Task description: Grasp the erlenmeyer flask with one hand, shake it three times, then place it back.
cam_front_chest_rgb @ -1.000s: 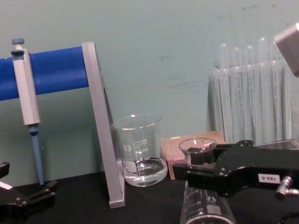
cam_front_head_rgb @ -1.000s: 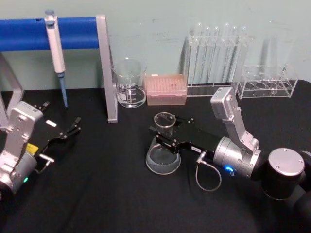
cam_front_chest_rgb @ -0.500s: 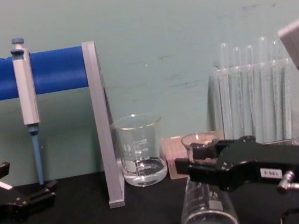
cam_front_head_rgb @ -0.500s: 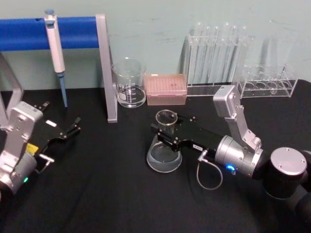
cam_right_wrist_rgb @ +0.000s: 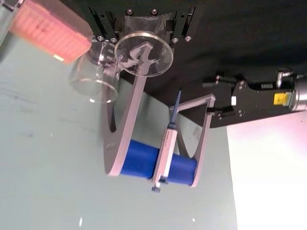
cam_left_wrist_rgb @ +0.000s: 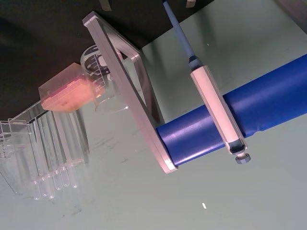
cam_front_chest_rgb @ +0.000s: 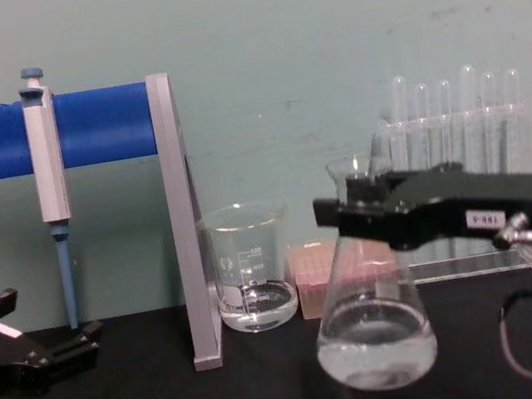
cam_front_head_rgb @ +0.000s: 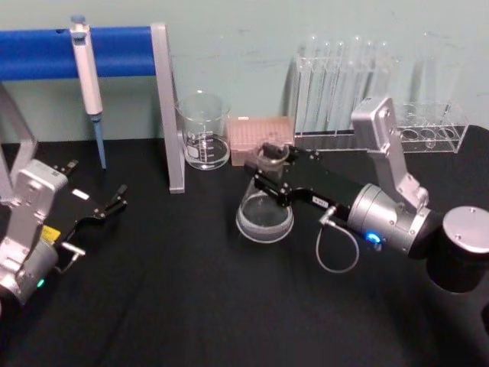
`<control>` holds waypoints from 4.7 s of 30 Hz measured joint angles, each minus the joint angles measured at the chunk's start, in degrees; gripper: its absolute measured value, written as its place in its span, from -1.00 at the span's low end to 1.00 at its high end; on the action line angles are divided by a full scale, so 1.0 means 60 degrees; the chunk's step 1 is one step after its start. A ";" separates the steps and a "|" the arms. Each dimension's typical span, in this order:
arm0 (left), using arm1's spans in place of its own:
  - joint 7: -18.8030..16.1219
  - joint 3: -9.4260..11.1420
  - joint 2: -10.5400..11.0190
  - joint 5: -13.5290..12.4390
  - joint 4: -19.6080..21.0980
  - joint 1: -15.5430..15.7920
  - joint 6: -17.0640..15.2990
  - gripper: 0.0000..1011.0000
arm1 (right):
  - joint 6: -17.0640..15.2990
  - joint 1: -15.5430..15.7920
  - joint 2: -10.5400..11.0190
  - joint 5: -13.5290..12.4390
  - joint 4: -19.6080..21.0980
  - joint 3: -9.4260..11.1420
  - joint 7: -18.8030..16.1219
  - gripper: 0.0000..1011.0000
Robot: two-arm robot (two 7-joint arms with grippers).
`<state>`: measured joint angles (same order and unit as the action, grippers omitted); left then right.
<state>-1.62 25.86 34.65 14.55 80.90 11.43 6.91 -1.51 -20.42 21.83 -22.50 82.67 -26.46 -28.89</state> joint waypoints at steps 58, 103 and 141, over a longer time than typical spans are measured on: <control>0.0000 0.0001 0.0000 0.0000 0.0000 0.0000 0.0000 0.98 | -0.0530 0.0143 0.0450 -0.0486 0.1199 -0.0174 -0.0126 -0.11; -0.0001 0.0001 0.0000 0.0000 0.0000 -0.0001 0.0000 0.98 | 0.0005 -0.0212 0.1194 -0.1329 0.1671 -0.1757 -0.1629 -0.11; 0.0000 0.0000 0.0000 -0.0001 0.0000 0.0000 0.0000 0.98 | -0.0243 0.0060 0.0455 -0.0251 0.0448 0.0581 0.1609 -0.11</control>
<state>-1.62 25.86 34.64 14.55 80.90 11.43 6.91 -2.97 -20.06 24.55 -24.01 85.36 -22.98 -19.23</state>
